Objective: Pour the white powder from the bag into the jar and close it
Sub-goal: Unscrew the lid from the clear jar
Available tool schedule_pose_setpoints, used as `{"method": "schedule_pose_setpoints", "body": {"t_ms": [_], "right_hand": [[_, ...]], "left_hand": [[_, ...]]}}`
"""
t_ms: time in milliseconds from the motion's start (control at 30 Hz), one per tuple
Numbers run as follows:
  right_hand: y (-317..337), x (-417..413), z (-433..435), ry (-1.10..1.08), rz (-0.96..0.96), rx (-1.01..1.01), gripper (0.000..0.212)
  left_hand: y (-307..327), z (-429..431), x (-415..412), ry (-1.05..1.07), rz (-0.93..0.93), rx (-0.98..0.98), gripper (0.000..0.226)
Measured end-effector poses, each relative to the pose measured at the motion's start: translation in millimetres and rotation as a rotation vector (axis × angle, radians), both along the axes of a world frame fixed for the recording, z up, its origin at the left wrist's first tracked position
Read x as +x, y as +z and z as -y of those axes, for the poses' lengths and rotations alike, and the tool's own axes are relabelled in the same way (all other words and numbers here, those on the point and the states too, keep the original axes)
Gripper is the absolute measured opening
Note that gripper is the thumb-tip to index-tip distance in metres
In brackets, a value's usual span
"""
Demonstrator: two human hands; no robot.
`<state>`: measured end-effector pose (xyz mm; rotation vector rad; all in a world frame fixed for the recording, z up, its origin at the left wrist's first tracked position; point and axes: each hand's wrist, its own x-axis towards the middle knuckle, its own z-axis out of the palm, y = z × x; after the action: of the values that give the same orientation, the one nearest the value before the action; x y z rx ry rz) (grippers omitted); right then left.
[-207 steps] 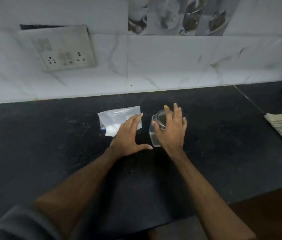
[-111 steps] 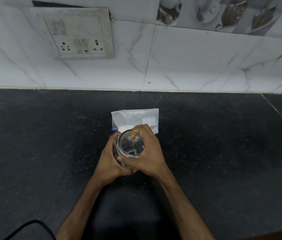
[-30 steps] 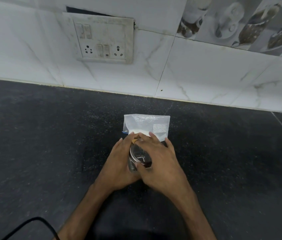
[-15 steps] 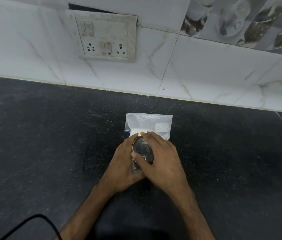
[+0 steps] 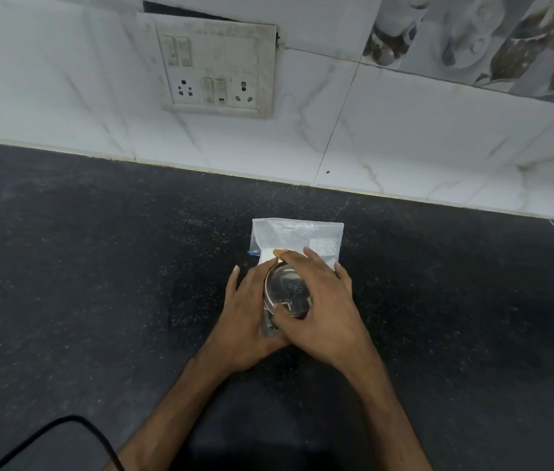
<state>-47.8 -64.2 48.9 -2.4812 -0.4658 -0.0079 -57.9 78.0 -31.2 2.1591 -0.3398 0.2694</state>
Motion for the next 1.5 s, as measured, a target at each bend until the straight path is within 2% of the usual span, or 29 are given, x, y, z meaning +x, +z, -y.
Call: {"method": "schedule_pose_setpoints", "body": {"t_ms": [100, 200, 333, 433, 600, 700, 767, 933, 1000, 1133, 1200, 1300, 1400, 1500], "right_hand": [[0, -5, 0, -0.073, 0.101, 0.049, 0.067], [-8, -11, -9, -0.137, 0.095, 0.115, 0.064], [-1, -7, -3, -0.093, 0.052, 0.045, 0.079], [4, -8, -2, -0.179, 0.118, 0.116, 0.081], [-7, -8, -4, -0.116, 0.012, 0.124, 0.070], [2, -1, 3, -0.054, 0.062, 0.059, 0.080], [10, -1, 5, -0.097, 0.073, 0.089, 0.085], [10, -1, 12, 0.006, -0.047, 0.046, 0.085], [18, 3, 16, 0.071, -0.095, -0.025, 0.094], [22, 3, 8, -0.031, -0.034, 0.043, 0.108], [16, 3, 7, 0.010, -0.037, 0.033, 0.103], [19, 9, 18, 0.135, -0.150, -0.047, 0.105], [17, 9, 15, 0.082, -0.057, -0.024, 0.104], [11, 4, 7, 0.058, -0.017, 0.006, 0.091]], "left_hand": [[-5, -1, -1, 0.014, -0.036, 0.051, 0.100], [-3, 1, -2, 0.022, -0.052, 0.037, 0.098], [-2, 2, -2, 0.015, -0.066, 0.003, 0.095], [-2, 2, -1, 0.010, -0.031, -0.034, 0.095], [-1, 2, -1, 0.005, -0.034, -0.017, 0.094], [-2, 3, -1, 0.025, -0.047, 0.015, 0.098], [-3, 3, -1, 0.035, -0.061, 0.020, 0.098], [-1, 3, -1, 0.023, -0.065, -0.009, 0.098], [0, 4, -1, 0.030, -0.076, -0.013, 0.098], [-1, 3, -1, 0.019, -0.062, -0.041, 0.095], [2, 3, -1, -0.005, -0.033, -0.060, 0.092], [5, 3, 0, -0.021, -0.025, -0.099, 0.094], [3, 1, -1, -0.028, -0.039, -0.121, 0.098], [7, 1, 0, -0.035, -0.012, -0.136, 0.096]]}}
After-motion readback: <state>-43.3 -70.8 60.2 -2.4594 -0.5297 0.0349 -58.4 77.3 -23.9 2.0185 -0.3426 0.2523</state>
